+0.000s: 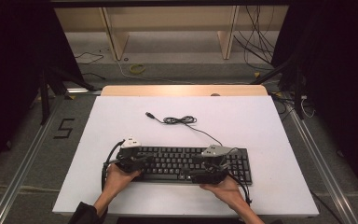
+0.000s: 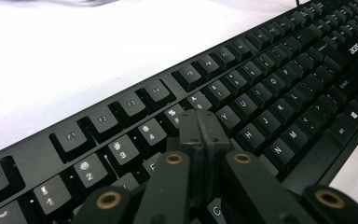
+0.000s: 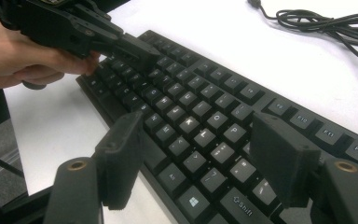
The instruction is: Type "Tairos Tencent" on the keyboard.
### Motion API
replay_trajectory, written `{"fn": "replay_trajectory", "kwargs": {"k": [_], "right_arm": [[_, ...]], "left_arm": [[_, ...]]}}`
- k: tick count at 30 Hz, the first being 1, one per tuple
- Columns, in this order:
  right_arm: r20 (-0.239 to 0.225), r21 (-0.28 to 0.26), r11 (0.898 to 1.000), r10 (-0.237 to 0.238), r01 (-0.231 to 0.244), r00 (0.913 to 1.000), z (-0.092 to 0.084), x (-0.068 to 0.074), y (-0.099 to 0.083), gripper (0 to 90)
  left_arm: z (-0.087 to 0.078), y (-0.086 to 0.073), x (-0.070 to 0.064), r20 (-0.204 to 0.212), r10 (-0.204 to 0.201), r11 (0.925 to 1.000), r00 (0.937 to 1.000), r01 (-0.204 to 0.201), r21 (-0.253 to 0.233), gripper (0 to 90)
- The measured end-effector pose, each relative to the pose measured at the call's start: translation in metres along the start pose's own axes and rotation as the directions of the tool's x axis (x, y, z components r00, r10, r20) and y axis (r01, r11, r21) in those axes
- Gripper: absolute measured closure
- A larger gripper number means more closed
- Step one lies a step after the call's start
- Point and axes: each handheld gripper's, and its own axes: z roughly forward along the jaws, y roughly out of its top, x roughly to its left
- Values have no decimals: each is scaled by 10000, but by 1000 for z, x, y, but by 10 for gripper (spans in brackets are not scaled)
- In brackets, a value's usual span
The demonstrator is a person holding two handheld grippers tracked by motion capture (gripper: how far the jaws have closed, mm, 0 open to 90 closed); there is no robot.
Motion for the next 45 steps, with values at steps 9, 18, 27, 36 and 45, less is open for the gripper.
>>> {"fn": "replay_trajectory", "kwargs": {"k": [9,18,27,36,45], "right_arm": [[-34,-8,10000,-6,6,10000,-3,1,-1,361],[-30,-26,10000,-24,24,10000,-4,2,-2,361],[-14,-21,10000,-29,29,10000,-4,2,-2,361],[-25,-13,10000,-30,30,10000,-4,2,-1,361],[9,-32,10000,-4,4,10000,-3,1,-1,361]], "left_arm": [[5,-2,1,-33,-28,9996,10000,29,268,894],[7,-4,0,-64,14,9991,10000,-12,435,896],[5,-3,-1,-26,25,9993,10000,-24,374,893],[-2,-2,-1,65,-64,9999,10000,64,85,848],[-9,-1,1,374,-314,9993,9988,321,-180,724]]}}
